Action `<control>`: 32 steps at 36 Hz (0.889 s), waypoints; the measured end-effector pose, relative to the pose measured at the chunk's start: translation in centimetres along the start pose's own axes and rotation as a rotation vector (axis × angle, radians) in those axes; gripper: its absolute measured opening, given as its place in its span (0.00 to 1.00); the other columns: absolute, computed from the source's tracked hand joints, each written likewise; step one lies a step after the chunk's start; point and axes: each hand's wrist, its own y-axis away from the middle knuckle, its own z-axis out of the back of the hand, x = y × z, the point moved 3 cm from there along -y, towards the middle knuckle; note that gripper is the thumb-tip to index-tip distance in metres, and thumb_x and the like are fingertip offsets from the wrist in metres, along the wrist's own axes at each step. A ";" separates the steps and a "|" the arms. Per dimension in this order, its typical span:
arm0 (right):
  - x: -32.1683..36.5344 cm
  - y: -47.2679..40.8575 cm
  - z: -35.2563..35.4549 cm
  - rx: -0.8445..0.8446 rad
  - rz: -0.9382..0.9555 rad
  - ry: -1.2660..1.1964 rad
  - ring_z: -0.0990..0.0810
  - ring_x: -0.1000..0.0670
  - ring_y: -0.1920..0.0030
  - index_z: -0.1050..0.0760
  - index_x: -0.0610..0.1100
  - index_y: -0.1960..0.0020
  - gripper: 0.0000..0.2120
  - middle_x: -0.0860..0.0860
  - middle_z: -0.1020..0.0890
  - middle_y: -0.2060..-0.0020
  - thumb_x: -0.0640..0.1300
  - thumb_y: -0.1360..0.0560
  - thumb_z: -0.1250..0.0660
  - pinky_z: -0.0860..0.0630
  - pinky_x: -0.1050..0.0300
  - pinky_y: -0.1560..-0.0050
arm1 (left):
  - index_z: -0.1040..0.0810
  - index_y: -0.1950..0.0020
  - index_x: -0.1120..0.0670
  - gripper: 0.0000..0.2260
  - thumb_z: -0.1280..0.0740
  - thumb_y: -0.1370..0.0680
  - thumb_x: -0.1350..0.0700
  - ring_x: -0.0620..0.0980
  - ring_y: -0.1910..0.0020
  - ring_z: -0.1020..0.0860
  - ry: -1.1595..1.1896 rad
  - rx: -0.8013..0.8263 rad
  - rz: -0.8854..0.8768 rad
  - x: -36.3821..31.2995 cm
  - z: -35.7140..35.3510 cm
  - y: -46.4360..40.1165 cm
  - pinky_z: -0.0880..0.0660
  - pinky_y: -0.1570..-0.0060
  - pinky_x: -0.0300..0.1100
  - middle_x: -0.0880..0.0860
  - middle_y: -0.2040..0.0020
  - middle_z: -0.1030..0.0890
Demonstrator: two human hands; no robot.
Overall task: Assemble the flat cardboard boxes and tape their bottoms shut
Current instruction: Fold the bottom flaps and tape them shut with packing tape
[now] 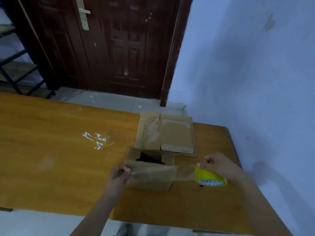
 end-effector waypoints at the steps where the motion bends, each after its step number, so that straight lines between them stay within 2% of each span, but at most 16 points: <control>1: 0.0 0.0 -0.1 0.008 -0.009 0.016 0.37 0.58 0.77 0.35 0.47 0.72 0.21 0.56 0.36 0.80 0.53 0.27 0.30 0.42 0.65 0.72 | 0.30 0.59 0.63 0.06 0.39 0.22 0.68 0.53 0.58 0.23 -0.031 0.011 -0.020 0.3 0.1 -0.2 0.22 0.60 0.34 0.57 0.63 0.23; 4: -0.1 0.0 -0.3 0.025 -0.028 0.035 0.38 0.58 0.77 0.35 0.47 0.72 0.21 0.57 0.36 0.80 0.53 0.27 0.30 0.42 0.65 0.73 | 0.29 0.58 0.64 0.05 0.39 0.21 0.67 0.55 0.56 0.24 -0.108 0.036 -0.050 0.6 -0.1 -0.5 0.24 0.58 0.40 0.61 0.60 0.24; 6: -0.1 0.1 -0.2 0.031 -0.029 0.034 0.38 0.57 0.77 0.35 0.47 0.71 0.21 0.56 0.36 0.80 0.53 0.27 0.30 0.42 0.65 0.73 | 0.29 0.59 0.63 0.07 0.38 0.21 0.66 0.55 0.58 0.25 -0.164 0.039 -0.114 0.2 -0.3 -0.6 0.27 0.60 0.42 0.59 0.61 0.22; 8: 0.0 0.2 0.1 0.031 -0.023 0.035 0.38 0.56 0.76 0.35 0.47 0.71 0.21 0.56 0.36 0.79 0.52 0.27 0.30 0.43 0.64 0.73 | 0.27 0.60 0.62 0.07 0.37 0.21 0.64 0.49 0.61 0.24 -0.205 0.063 -0.209 -0.9 -0.5 -0.6 0.29 0.61 0.40 0.53 0.64 0.21; 10: 0.1 0.4 0.4 0.029 -0.025 0.036 0.37 0.56 0.76 0.35 0.47 0.71 0.20 0.55 0.35 0.78 0.53 0.27 0.30 0.42 0.63 0.72 | 0.26 0.60 0.58 0.08 0.34 0.22 0.57 0.43 0.63 0.26 -0.198 0.114 -0.318 -2.6 -0.6 -0.5 0.30 0.62 0.36 0.49 0.65 0.23; 12: 0.0 0.5 0.7 0.021 -0.038 0.049 0.35 0.57 0.75 0.34 0.47 0.71 0.20 0.55 0.34 0.78 0.53 0.27 0.30 0.40 0.65 0.72 | 0.27 0.60 0.55 0.11 0.33 0.26 0.49 0.42 0.63 0.27 -0.160 0.168 -0.395 -4.5 -1.2 -1.0 0.31 0.62 0.34 0.47 0.64 0.25; 15: -0.2 0.5 0.7 0.024 -0.049 0.041 0.35 0.58 0.75 0.34 0.48 0.71 0.20 0.56 0.34 0.78 0.53 0.27 0.30 0.40 0.64 0.71 | 0.28 0.58 0.60 0.10 0.33 0.23 0.55 0.42 0.55 0.22 -0.057 0.257 -0.367 -6.7 -3.0 -2.8 0.27 0.58 0.33 0.47 0.56 0.19; 17: -0.3 0.5 0.6 0.033 -0.053 0.027 0.35 0.58 0.75 0.35 0.48 0.72 0.20 0.56 0.34 0.78 0.53 0.27 0.30 0.39 0.64 0.71 | 0.29 0.57 0.61 0.07 0.36 0.23 0.58 0.46 0.48 0.20 -0.003 0.298 -0.300 -6.7 -4.2 -4.3 0.24 0.53 0.39 0.51 0.50 0.18; 19: -0.5 0.5 0.5 0.040 -0.062 0.007 0.36 0.58 0.76 0.35 0.48 0.72 0.20 0.56 0.35 0.79 0.52 0.27 0.30 0.40 0.64 0.71 | 0.30 0.58 0.60 0.06 0.38 0.21 0.60 0.50 0.45 0.20 -0.010 0.306 -0.223 -5.4 -4.7 -5.1 0.26 0.47 0.47 0.53 0.49 0.17; 20: -0.6 0.4 0.4 0.043 -0.062 -0.007 0.37 0.58 0.76 0.35 0.48 0.72 0.21 0.56 0.36 0.79 0.52 0.27 0.30 0.41 0.64 0.72 | 0.30 0.59 0.59 0.07 0.39 0.21 0.61 0.50 0.45 0.21 -0.025 0.300 -0.194 -4.5 -4.7 -5.2 0.27 0.46 0.48 0.54 0.48 0.17; 24: -1.0 0.7 -0.1 0.031 -0.054 -0.049 0.40 0.57 0.76 0.38 0.49 0.73 0.23 0.56 0.39 0.78 0.51 0.26 0.30 0.43 0.64 0.72 | 0.30 0.58 0.61 0.07 0.41 0.21 0.63 0.47 0.50 0.21 -0.068 0.275 -0.190 -1.8 -4.0 -3.9 0.28 0.50 0.39 0.52 0.53 0.18; 27: -1.3 0.7 -0.5 0.029 -0.062 -0.065 0.37 0.57 0.75 0.37 0.49 0.73 0.22 0.55 0.37 0.77 0.52 0.27 0.30 0.41 0.63 0.71 | 0.30 0.59 0.62 0.06 0.41 0.21 0.65 0.46 0.55 0.22 -0.047 0.260 -0.195 -0.9 -3.9 -3.7 0.27 0.54 0.34 0.50 0.58 0.18; 30: -1.5 0.6 -0.8 0.024 -0.078 -0.063 0.35 0.57 0.74 0.35 0.49 0.73 0.21 0.56 0.35 0.77 0.52 0.27 0.29 0.39 0.62 0.70 | 0.30 0.58 0.62 0.06 0.39 0.22 0.64 0.48 0.53 0.22 -0.016 0.259 -0.180 -0.9 -3.9 -4.1 0.29 0.54 0.38 0.52 0.56 0.18; 32: -1.5 0.5 -1.0 0.015 -0.072 -0.057 0.36 0.58 0.74 0.35 0.49 0.73 0.21 0.56 0.35 0.78 0.52 0.27 0.29 0.40 0.63 0.70 | 0.29 0.58 0.60 0.07 0.36 0.22 0.59 0.49 0.51 0.21 0.003 0.263 -0.175 -1.2 -3.8 -4.2 0.29 0.53 0.42 0.54 0.52 0.18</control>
